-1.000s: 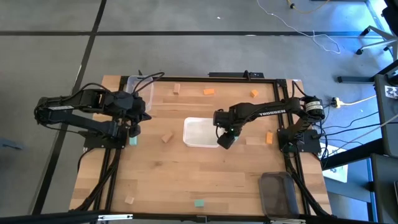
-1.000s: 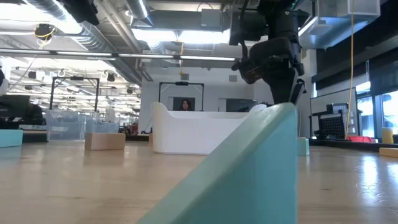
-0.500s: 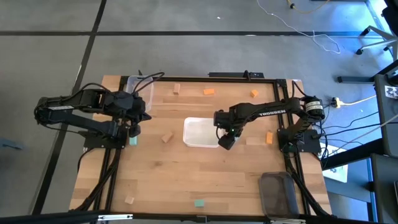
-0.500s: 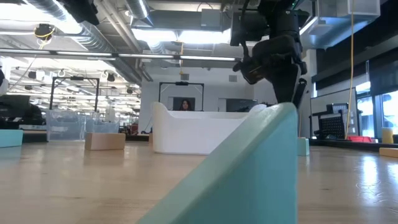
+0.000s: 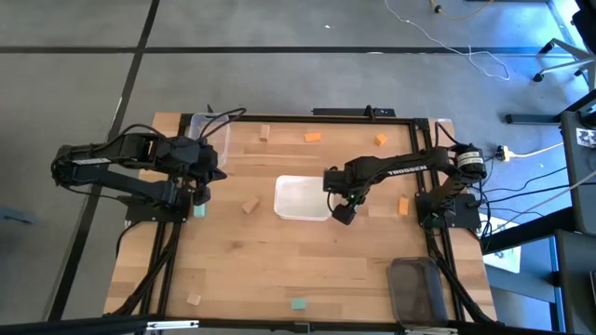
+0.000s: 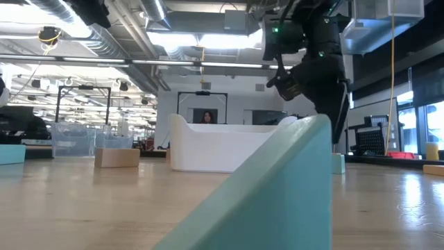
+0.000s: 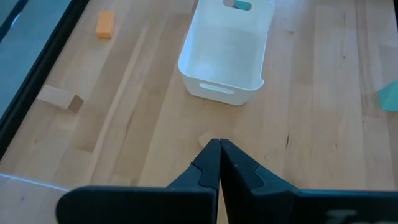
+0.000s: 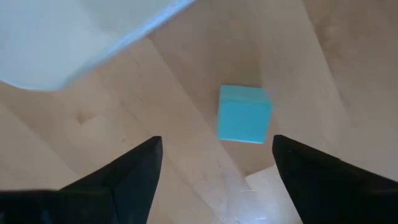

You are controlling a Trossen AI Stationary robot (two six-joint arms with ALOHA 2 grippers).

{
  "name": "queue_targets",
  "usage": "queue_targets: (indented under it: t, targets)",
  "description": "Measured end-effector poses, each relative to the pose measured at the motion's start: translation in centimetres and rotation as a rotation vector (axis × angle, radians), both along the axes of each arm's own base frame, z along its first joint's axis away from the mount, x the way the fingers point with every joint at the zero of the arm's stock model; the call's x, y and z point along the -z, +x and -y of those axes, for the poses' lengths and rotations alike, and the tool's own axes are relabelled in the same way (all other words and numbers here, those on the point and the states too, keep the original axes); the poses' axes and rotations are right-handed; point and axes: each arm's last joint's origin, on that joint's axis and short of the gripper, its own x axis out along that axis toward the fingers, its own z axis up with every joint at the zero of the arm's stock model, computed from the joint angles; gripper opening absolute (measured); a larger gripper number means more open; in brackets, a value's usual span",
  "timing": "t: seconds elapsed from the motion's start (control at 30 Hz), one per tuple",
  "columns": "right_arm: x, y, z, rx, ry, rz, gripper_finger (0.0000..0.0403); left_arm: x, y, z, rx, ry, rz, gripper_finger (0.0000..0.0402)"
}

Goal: Sort & place blocks by color
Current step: Put the top right light blue block into the white bin

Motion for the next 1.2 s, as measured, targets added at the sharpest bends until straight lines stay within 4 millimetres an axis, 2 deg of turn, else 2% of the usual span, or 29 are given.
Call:
queue_targets:
  t: [0.33, 0.67, 1.2]
  targets:
    - [0.7, -0.2, 0.3, -0.023, -0.120, -0.002, 0.0305, 0.0, 0.0, 0.0, 0.000, 0.000, 0.000, 0.0000]
    - [0.7, -0.2, 0.2, -0.033, -0.112, 0.000, 0.0305, 0.0, 0.0, 0.0, 0.000, 0.000, 0.000, 0.0000]
    - [3.1, 0.7, 0.3, -0.057, -0.099, -0.044, 0.0305, 0.0, 0.0, 0.0, 0.000, 0.000, 0.003, 0.0000]
